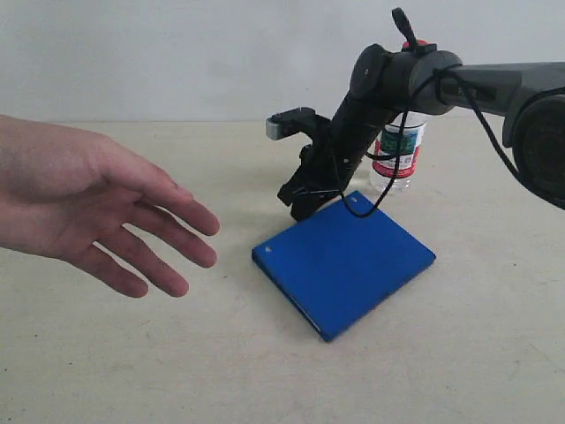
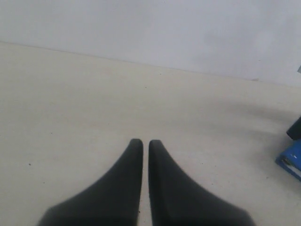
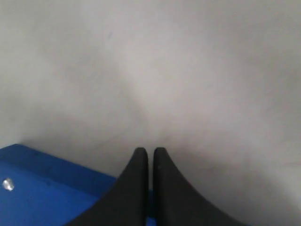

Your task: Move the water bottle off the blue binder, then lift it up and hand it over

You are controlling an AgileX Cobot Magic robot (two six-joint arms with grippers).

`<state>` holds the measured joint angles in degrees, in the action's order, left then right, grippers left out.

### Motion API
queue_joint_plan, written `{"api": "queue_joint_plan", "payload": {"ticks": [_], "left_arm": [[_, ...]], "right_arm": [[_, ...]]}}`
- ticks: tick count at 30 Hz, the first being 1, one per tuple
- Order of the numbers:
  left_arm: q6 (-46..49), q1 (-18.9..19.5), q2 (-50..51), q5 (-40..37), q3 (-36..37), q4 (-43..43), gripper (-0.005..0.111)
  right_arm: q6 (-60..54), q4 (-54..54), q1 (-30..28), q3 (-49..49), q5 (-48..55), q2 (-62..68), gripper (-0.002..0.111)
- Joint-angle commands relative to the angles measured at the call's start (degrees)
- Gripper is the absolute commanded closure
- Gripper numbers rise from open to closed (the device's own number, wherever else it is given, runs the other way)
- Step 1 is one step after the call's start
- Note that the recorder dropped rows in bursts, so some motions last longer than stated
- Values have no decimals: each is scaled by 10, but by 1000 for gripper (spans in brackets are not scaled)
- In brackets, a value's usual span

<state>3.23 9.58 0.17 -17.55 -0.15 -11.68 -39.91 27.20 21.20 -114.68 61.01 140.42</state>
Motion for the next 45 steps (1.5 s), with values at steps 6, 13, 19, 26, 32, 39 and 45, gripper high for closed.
{"api": "queue_joint_plan", "payload": {"ticks": [6, 13, 19, 26, 32, 39, 45], "left_arm": [[2, 1, -2, 1, 2, 1, 102], [2, 1, -2, 1, 2, 1, 102], [2, 1, -2, 1, 2, 1, 102], [2, 1, -2, 1, 2, 1, 102], [2, 1, -2, 1, 2, 1, 102], [2, 1, -2, 1, 2, 1, 102], [2, 1, -2, 1, 2, 1, 102]], "right_arm": [[-14, -11, 0, 7, -6, -35, 109], [90, -100, 0, 9, -127, -29, 109], [157, -223, 0, 34, -53, -29, 109], [93, -217, 54, 40, 5, -29, 109], [69, -215, 117, 40, 41, -33, 109], [121, -207, 119, 40, -47, -130, 109], [112, -157, 124, 64, -64, -237, 109]]}}
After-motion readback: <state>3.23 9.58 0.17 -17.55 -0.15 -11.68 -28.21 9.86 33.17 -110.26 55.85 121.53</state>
